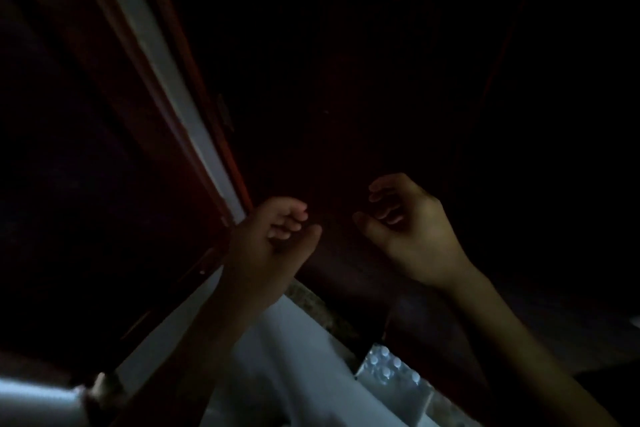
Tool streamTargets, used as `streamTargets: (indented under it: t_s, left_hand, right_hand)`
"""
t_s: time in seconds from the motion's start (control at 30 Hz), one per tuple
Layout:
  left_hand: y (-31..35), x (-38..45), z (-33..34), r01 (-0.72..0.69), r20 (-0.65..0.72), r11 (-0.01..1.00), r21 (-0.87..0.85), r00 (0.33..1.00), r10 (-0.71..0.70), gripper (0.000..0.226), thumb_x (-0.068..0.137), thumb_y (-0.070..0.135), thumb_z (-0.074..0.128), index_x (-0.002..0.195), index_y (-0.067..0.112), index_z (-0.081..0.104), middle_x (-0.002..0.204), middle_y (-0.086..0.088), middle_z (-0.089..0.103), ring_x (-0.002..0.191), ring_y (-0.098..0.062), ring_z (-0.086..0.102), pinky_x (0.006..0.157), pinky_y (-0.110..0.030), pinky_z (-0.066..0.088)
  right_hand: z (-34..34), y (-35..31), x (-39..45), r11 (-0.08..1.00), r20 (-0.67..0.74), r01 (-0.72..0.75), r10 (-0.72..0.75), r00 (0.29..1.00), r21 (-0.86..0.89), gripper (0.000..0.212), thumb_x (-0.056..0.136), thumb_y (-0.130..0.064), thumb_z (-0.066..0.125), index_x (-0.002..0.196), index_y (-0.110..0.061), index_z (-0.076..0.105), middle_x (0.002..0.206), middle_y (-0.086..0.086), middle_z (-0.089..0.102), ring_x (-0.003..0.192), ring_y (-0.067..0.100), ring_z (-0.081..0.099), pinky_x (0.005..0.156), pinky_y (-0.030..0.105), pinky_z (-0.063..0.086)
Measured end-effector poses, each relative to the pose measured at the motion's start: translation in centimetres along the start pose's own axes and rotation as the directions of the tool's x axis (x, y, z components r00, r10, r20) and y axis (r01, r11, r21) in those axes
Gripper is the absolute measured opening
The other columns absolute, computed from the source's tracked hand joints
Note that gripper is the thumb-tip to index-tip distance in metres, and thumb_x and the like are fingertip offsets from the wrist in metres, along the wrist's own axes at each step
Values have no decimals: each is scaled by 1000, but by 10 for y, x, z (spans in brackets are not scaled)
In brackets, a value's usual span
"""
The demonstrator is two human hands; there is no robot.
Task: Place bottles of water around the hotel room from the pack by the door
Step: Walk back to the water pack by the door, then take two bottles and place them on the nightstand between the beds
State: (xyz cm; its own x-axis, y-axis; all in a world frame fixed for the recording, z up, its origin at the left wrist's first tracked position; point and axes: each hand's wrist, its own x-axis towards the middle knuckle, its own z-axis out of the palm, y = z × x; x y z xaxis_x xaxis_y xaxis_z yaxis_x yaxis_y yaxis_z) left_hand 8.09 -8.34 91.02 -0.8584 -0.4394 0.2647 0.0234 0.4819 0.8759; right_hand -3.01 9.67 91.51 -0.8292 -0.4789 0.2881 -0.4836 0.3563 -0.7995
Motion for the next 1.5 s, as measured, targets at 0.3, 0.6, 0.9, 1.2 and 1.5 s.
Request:
streamTargets:
  t_s: [0.3, 0.6, 0.9, 1.2, 1.5]
  left_hand:
    - [-60, 75, 81, -91, 450, 975, -204, 875, 176, 24, 76, 41, 64, 99, 34, 59, 95, 9, 67, 88, -7, 65, 76, -16, 50]
    - [-146, 63, 146, -37, 669, 990, -133, 734, 117, 20, 76, 39, 69, 94, 35, 61, 93, 12, 69, 88, -5, 65, 73, -7, 46]
    - [-364, -14, 272, 117, 721, 993, -7, 688, -76, 36, 65, 55, 65, 98, 41, 61, 95, 15, 69, 84, -7, 67, 71, -17, 53]
    - [-656, -121, 418, 69, 820, 966, 247, 516, -247, 39, 65, 50, 71, 98, 36, 55, 95, 22, 63, 90, -1, 62, 77, -30, 55]
    - [-870, -188, 538, 57, 784, 961, 269, 567, -253, 63, 67, 24, 81, 112, 50, 47, 107, 15, 65, 97, -10, 65, 80, -36, 56]
  right_hand:
    - [9, 55, -22, 946, -331, -316, 276, 903, -72, 42, 73, -46, 66, 107, -21, 61, 93, -5, 68, 79, 6, 66, 66, 26, 55]
    - [65, 140, -57, 861, -449, -508, 466, 762, 32, 36, 77, -42, 70, 104, -19, 62, 98, -7, 67, 82, 7, 65, 67, 33, 57]
    - [177, 349, -160, 787, -547, -578, 588, 596, 216, 13, 77, -29, 69, 88, -26, 64, 82, -9, 67, 77, 10, 65, 65, 15, 47]
    - [358, 600, -276, 542, -389, -805, 814, 432, 240, 22, 78, -30, 77, 95, -26, 63, 93, -12, 67, 82, 0, 61, 65, 18, 48]
    - [508, 803, -341, 445, -345, -874, 865, 364, 194, 65, 74, -22, 81, 129, -12, 47, 116, -7, 44, 109, 17, 53, 87, 17, 37]
